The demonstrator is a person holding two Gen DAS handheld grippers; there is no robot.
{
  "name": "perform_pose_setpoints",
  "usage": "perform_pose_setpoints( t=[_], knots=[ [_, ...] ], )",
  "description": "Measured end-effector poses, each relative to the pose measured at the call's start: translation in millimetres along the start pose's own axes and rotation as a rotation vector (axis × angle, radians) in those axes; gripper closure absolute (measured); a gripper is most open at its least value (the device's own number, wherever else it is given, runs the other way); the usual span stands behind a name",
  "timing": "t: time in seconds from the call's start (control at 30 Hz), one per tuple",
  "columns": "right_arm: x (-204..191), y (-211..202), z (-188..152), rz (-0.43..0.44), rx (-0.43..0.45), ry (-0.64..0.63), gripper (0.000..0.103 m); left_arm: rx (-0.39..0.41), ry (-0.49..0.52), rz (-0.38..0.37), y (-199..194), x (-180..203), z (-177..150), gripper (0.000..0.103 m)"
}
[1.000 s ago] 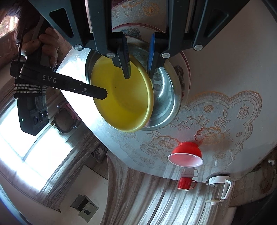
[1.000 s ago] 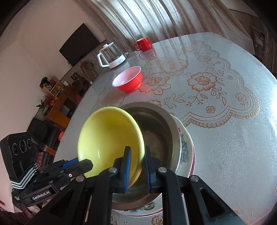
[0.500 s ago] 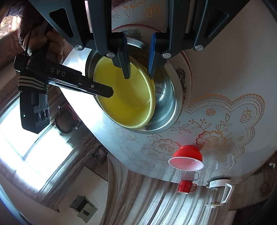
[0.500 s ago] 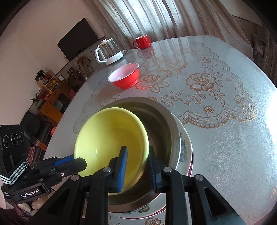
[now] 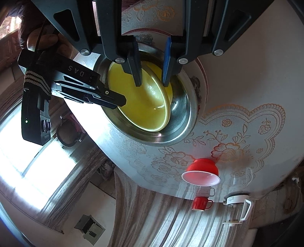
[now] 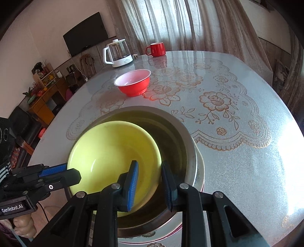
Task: Organize plates and bowls
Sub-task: 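Carry the yellow bowl over the steel bowl and lower it inside, then open both tools and withdraw them from the yellow bowl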
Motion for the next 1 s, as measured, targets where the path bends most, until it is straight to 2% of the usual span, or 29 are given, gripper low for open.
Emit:
perform_pose_setpoints(
  t=[0.1, 0.3, 0.47, 0.53, 1.0],
  knots=[
    [-1.1, 0.3, -0.7, -0.034, 0.002, -0.03, 0.079, 0.011, 0.013, 0.01, -1.5, 1.7, 1.3, 0.076],
    [-2.4, 1.2, -1.8, -0.076, 0.002, -0.066, 0.079, 0.022, 0.031, 0.037, -2.6, 2.8, 0.5, 0.076],
    [-3.0, 1.9, -2.6, -0.103, 0.005, -0.089, 0.079, 0.062, 0.053, 0.104, -7.8, 1.3, 4.2, 0.075],
    [-3.5, 0.5, -3.1, -0.123, 0.008, -0.098, 0.076, 0.061, 0.051, 0.1, -8.0, 1.1, 5.0, 0.071],
    [-3.5, -7.3, -3.2, -0.075, 0.044, -0.059, 0.074, 0.082, 0.08, 0.143, -9.1, -1.3, 4.7, 0.071]
  ],
)
Point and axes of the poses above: each gripper's, at about its wrist camera, not at the fingertips, and y roughly the way its jaws point, x to its right, z to its top, the point moved 9 cm from there along y, roughly the way its jaws point, and after that the axes turned 5 degrees about -y, right-handed, at the moved point
